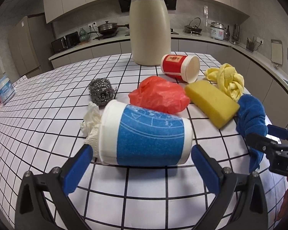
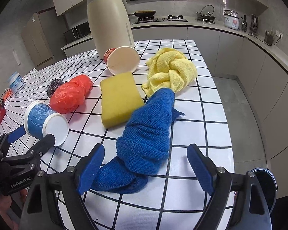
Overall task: Collect trash
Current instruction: 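Grasp the blue-and-white paper cup with the left tool while the right tool grasps the blue cloth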
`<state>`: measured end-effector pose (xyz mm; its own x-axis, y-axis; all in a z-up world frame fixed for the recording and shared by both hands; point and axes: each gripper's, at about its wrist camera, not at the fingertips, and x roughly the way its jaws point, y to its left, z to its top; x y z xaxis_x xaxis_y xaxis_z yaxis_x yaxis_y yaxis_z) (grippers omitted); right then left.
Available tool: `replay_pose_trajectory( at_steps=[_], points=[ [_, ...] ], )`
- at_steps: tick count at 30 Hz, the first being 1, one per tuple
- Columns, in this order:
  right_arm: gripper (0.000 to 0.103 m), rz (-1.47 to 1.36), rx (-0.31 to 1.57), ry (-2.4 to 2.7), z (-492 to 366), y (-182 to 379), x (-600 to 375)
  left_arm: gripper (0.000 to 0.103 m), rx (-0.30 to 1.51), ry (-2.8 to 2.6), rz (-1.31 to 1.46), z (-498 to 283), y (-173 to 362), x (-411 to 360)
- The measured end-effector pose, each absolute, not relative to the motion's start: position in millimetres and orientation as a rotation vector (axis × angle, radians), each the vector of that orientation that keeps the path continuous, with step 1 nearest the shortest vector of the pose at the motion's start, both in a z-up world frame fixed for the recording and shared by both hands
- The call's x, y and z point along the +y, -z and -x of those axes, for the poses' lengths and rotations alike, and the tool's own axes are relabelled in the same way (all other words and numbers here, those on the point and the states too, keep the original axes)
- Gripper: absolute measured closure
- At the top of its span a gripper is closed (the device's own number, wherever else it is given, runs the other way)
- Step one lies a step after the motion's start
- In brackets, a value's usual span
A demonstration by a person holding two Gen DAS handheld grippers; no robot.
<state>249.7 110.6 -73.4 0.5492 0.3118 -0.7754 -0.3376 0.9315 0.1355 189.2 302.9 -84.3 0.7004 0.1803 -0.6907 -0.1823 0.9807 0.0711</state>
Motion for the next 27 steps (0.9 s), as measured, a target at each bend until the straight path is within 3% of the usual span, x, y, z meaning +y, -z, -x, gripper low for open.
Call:
replay_pose_trajectory(
  at_steps=[3, 5, 6, 13, 24, 25, 27],
  points=[
    [0.029, 0.024, 0.927, -0.393, -253, 77, 112, 0.001, 0.756, -0.185, 0.027, -187, 82, 307],
    [0.053, 0.011, 0.947, -0.407, -256, 80, 112, 0.008, 0.752, -0.161, 0.054, -186, 81, 312],
    [0.054, 0.010, 0.948, -0.405, -256, 80, 112, 0.013, 0.759, -0.152, 0.062, -188, 82, 314],
    [0.069, -0.015, 0.944, -0.426, -252, 78, 109, 0.014, 0.718, -0.141, 0.071, -176, 74, 316],
    [0.077, 0.007, 0.954, -0.459, -241, 74, 107, 0.014, 0.713, -0.128, 0.059, -168, 67, 310],
    [0.072, 0.018, 0.976, -0.465, -243, 78, 109, 0.014, 0.730, -0.132, 0.052, -169, 70, 309],
    [0.051, 0.036, 0.968, -0.454, -243, 80, 111, 0.013, 0.753, -0.143, 0.038, -168, 75, 305]
  ],
)
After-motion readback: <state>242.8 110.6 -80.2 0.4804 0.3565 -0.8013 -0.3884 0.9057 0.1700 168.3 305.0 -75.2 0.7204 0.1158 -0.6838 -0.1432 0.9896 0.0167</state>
